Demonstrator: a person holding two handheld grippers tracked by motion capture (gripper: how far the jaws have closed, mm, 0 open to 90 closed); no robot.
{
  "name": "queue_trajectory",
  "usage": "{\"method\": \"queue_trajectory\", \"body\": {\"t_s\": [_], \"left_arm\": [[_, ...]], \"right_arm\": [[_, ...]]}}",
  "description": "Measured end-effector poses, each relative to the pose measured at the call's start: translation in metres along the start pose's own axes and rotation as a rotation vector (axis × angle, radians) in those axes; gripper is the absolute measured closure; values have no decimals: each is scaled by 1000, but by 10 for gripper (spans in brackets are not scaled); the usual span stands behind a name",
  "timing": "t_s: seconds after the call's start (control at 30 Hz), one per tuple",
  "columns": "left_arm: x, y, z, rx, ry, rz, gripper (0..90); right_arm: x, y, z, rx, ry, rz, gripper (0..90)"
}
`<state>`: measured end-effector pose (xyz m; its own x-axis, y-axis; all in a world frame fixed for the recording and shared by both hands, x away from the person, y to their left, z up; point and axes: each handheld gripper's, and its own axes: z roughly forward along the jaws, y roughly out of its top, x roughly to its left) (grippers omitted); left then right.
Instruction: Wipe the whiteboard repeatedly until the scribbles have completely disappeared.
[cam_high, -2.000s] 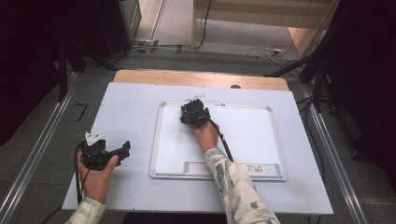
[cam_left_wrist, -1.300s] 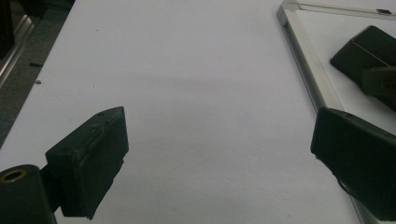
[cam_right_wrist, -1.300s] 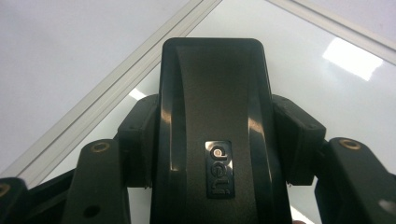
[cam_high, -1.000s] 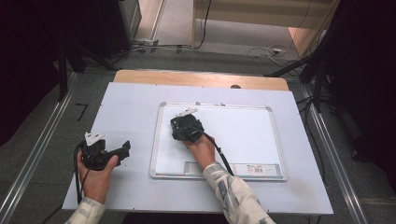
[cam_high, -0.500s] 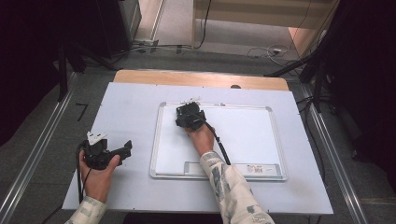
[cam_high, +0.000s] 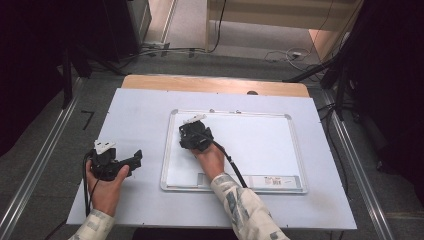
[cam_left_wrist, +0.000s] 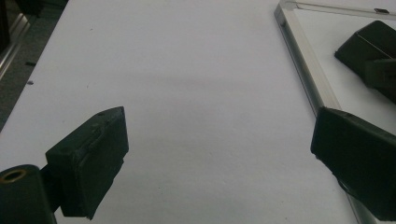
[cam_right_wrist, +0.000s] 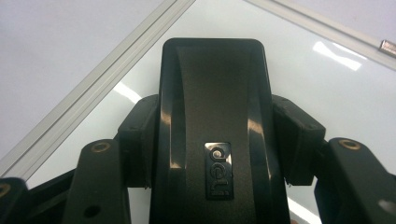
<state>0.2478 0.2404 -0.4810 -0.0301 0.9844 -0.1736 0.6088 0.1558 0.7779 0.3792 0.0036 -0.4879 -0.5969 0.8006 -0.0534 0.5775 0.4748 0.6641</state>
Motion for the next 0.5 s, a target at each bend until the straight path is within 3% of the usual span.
{"method": "queue_trajectory", "body": {"t_s": [0.17, 0.3, 0.5], "left_arm": [[1, -1, -1, -1, 1, 3, 46], [1, -1, -1, 1, 5, 3, 47], [-3, 0, -1, -2, 9, 10, 46]], "right_arm": [[5, -6, -6, -3, -12, -25, 381], [10, -9, -11, -17, -42, -82, 381], [8, 2, -33, -67, 29, -9, 382]]}}
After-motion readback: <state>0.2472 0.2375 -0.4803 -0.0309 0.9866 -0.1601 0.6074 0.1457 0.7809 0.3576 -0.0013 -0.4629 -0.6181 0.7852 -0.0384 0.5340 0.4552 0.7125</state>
